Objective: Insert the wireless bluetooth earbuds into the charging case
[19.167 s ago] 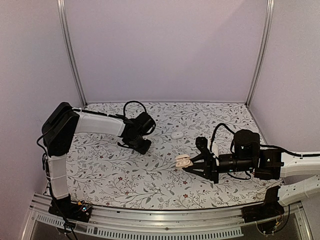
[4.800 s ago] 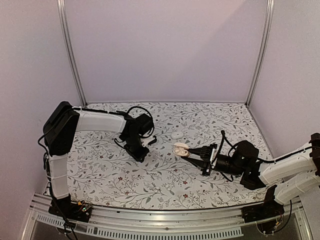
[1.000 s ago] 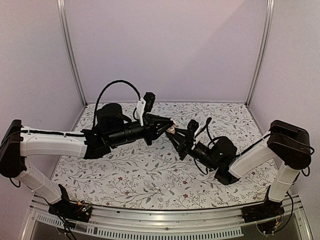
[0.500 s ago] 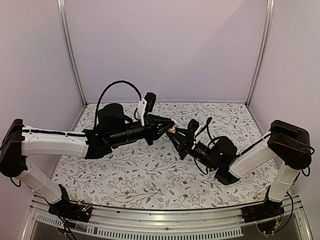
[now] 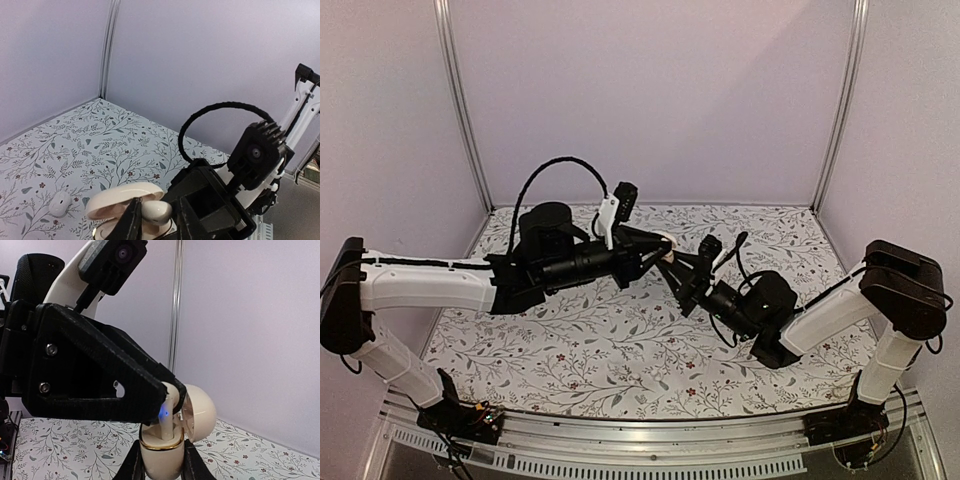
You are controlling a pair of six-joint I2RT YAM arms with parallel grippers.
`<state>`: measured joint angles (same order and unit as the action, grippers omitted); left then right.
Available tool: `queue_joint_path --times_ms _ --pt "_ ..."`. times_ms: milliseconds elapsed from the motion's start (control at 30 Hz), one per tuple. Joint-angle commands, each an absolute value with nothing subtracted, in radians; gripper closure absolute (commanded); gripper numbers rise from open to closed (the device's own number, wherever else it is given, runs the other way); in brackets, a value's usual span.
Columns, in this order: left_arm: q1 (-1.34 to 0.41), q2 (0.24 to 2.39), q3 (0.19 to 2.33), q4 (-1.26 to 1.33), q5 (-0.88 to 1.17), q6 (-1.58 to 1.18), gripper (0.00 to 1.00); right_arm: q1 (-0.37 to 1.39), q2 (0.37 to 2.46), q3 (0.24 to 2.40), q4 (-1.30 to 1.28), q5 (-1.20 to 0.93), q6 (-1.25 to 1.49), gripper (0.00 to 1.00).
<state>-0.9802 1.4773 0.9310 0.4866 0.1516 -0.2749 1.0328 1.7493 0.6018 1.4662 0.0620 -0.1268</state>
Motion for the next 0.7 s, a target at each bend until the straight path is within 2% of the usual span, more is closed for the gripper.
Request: queue_joint_path --times_ms 0,667 --pt "-0.984 1.479 0.949 0.414 0.086 -0.247 0.74 1.040 1.713 0.605 1.540 0.045 -0.135 1.00" --pt "-0.984 1.405 0.978 0.354 0.004 -0.183 0.53 1.040 1.732 0.575 1.539 0.040 -0.105 1.00"
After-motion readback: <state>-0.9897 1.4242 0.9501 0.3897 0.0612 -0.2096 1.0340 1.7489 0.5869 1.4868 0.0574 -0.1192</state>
